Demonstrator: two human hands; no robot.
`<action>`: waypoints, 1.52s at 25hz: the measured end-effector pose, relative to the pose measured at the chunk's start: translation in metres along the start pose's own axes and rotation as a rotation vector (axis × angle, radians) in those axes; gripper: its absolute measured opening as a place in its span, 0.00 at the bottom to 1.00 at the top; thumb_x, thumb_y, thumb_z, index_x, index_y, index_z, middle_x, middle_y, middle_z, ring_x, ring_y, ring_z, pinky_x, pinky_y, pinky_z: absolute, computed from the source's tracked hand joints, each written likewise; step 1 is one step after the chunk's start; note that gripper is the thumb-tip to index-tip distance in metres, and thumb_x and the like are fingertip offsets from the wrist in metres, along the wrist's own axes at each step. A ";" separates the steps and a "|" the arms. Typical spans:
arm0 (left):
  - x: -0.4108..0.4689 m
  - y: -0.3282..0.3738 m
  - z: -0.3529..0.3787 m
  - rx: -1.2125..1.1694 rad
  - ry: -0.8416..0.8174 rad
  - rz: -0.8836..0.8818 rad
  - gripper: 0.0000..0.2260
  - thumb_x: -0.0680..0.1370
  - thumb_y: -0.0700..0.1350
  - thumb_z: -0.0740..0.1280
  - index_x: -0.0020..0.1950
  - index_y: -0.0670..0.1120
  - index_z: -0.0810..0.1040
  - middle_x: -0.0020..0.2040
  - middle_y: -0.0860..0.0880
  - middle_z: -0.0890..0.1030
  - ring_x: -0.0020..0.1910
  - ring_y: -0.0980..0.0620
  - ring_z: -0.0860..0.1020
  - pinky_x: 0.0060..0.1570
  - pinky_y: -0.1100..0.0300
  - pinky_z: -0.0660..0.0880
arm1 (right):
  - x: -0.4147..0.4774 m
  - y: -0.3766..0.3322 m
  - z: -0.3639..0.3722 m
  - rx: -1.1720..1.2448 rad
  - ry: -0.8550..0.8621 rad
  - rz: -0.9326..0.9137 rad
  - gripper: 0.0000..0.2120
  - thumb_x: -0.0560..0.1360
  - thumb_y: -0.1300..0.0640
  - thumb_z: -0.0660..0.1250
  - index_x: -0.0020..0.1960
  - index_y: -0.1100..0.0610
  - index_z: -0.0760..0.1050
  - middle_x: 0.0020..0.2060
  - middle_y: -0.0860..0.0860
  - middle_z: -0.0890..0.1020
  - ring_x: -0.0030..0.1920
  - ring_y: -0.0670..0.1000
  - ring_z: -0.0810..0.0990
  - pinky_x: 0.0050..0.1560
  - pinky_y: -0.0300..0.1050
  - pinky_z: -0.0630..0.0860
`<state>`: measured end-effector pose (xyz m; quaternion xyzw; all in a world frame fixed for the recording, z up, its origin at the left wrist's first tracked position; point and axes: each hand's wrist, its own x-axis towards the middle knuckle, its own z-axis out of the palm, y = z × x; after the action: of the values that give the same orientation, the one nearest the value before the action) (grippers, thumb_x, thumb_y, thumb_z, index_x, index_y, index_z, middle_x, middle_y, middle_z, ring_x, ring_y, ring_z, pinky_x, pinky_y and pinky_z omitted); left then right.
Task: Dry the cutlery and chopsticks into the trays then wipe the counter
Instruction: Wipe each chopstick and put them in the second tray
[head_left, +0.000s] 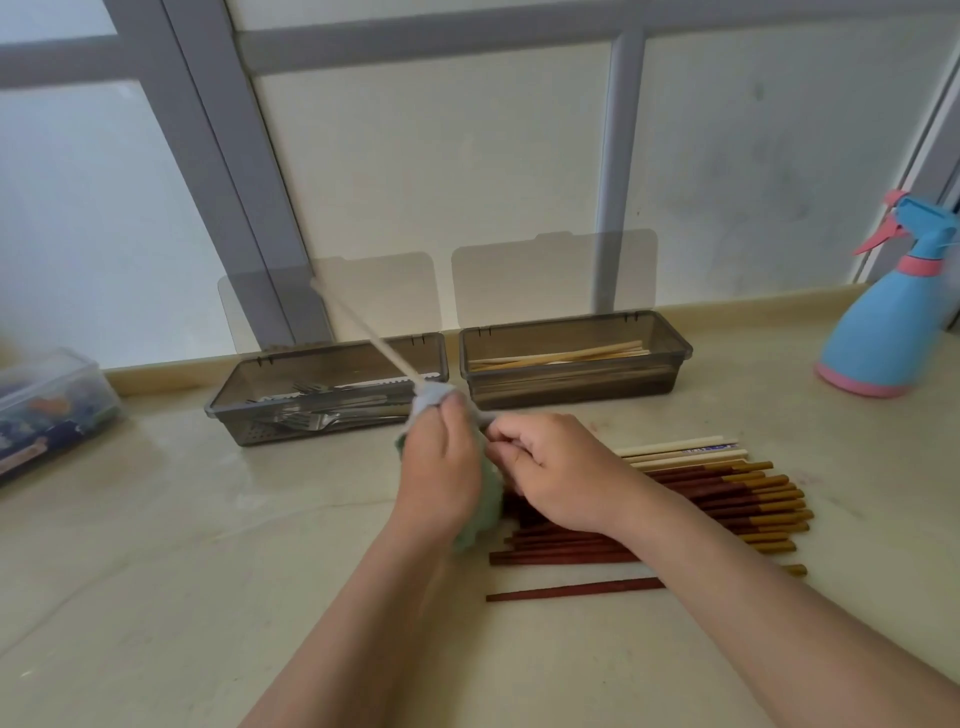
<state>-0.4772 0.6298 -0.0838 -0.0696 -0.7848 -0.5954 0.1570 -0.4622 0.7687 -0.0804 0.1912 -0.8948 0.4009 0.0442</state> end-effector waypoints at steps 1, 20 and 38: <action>-0.002 -0.001 0.004 0.043 -0.051 0.041 0.21 0.86 0.43 0.52 0.33 0.47 0.69 0.30 0.52 0.69 0.29 0.61 0.69 0.33 0.64 0.65 | 0.000 -0.001 0.002 0.022 0.010 0.001 0.11 0.83 0.58 0.62 0.42 0.55 0.76 0.32 0.47 0.78 0.34 0.45 0.75 0.39 0.47 0.75; -0.011 0.004 -0.003 0.011 -0.812 -0.038 0.17 0.80 0.48 0.61 0.35 0.39 0.69 0.30 0.47 0.66 0.29 0.49 0.66 0.32 0.55 0.67 | 0.016 0.008 -0.027 0.956 0.432 0.541 0.11 0.85 0.58 0.57 0.53 0.63 0.74 0.29 0.54 0.80 0.26 0.51 0.79 0.25 0.43 0.74; 0.013 -0.001 -0.012 -0.318 0.111 -0.212 0.17 0.83 0.48 0.60 0.34 0.48 0.70 0.35 0.47 0.71 0.36 0.48 0.69 0.39 0.49 0.70 | 0.058 0.051 -0.069 -0.738 0.296 0.288 0.17 0.80 0.63 0.57 0.58 0.46 0.79 0.52 0.51 0.81 0.53 0.56 0.76 0.60 0.56 0.68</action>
<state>-0.4881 0.6172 -0.0776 0.0226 -0.6738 -0.7281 0.1236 -0.5405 0.8329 -0.0561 -0.0244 -0.9799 0.0789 0.1813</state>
